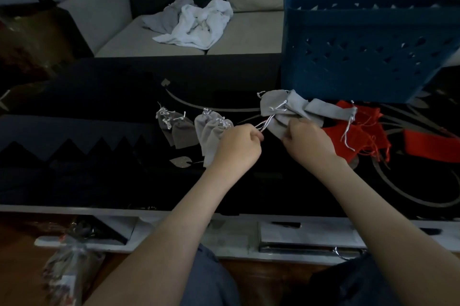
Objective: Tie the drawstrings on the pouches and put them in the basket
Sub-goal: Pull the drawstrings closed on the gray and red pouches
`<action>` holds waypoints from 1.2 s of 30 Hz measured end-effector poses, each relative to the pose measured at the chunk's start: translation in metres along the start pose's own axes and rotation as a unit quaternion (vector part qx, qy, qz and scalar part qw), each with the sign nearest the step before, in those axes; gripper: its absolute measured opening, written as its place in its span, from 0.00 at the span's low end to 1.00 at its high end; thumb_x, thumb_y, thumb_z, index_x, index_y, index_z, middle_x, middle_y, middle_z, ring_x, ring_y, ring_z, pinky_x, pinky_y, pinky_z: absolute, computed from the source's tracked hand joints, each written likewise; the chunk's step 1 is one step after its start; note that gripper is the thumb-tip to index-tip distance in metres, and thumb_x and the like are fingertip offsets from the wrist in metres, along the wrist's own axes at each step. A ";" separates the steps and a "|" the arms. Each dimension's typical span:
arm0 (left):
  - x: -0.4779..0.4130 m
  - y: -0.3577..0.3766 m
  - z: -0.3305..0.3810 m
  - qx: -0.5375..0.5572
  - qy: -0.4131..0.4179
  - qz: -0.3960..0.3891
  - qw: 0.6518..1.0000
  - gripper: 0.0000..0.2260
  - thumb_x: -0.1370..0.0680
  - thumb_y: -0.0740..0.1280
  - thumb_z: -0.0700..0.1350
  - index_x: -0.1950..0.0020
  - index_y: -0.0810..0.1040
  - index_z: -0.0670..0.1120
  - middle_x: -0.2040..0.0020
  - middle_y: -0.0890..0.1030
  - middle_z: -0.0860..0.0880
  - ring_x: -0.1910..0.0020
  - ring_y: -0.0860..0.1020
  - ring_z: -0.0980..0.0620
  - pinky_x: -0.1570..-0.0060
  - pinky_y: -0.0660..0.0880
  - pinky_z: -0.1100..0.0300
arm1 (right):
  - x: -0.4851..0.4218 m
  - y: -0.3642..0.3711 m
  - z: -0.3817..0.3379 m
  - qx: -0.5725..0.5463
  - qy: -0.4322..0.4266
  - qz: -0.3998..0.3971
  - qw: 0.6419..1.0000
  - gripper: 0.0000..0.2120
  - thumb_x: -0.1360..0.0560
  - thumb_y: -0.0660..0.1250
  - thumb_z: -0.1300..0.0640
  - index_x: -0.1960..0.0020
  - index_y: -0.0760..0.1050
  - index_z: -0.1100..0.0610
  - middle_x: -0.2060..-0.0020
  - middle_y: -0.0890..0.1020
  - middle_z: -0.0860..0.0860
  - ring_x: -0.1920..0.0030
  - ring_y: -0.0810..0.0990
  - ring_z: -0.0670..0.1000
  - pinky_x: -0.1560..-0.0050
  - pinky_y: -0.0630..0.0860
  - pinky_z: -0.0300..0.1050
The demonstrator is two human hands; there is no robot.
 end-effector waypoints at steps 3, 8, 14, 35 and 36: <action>-0.002 0.003 -0.003 0.107 -0.083 -0.047 0.990 0.13 0.20 0.56 0.34 0.45 0.79 0.38 0.47 0.82 0.39 0.64 0.78 0.53 0.60 0.77 0.61 | 0.004 -0.006 -0.003 0.048 -0.027 0.010 0.998 0.07 0.24 0.61 0.63 0.49 0.74 0.65 0.50 0.78 0.61 0.48 0.77 0.61 0.54 0.72 0.49; -0.003 0.006 0.000 0.257 -0.143 -0.070 0.953 0.14 0.19 0.53 0.32 0.35 0.69 0.35 0.59 0.80 0.43 0.72 0.79 0.55 0.70 0.77 0.67 | 0.005 -0.011 -0.004 -0.054 -0.048 0.075 0.995 0.03 0.26 0.64 0.64 0.55 0.72 0.64 0.62 0.77 0.59 0.62 0.76 0.58 0.65 0.69 0.45; -0.003 0.012 0.007 0.377 -0.185 -0.116 0.900 0.10 0.18 0.60 0.39 0.43 0.75 0.35 0.57 0.80 0.42 0.61 0.80 0.50 0.59 0.79 0.63 | 0.012 -0.043 0.000 -0.456 0.148 0.091 0.873 0.08 0.22 0.55 0.61 0.61 0.67 0.58 0.68 0.70 0.49 0.68 0.67 0.47 0.72 0.65 0.34; 0.007 0.007 0.016 0.404 -0.056 -0.123 0.904 0.09 0.20 0.62 0.37 0.45 0.79 0.47 0.52 0.84 0.49 0.53 0.82 0.53 0.53 0.79 0.62 | 0.012 -0.039 -0.008 -0.702 0.256 -0.158 0.646 0.18 0.22 0.62 0.44 0.44 0.77 0.57 0.52 0.84 0.55 0.54 0.84 0.53 0.57 0.79 0.47; 0.009 0.007 0.017 0.390 -0.049 -0.136 0.909 0.08 0.21 0.63 0.38 0.48 0.80 0.48 0.54 0.84 0.50 0.55 0.82 0.55 0.55 0.78 0.64 | 0.013 -0.039 -0.009 -0.709 0.238 -0.146 0.648 0.17 0.22 0.61 0.46 0.46 0.78 0.59 0.55 0.85 0.55 0.56 0.84 0.53 0.58 0.80 0.46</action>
Point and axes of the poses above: each hand's wrist, its own x-axis away from the middle knuckle, its own y-axis out of the palm, z = x × y, the point moved 2 cm from there along -x, towards the middle knuckle
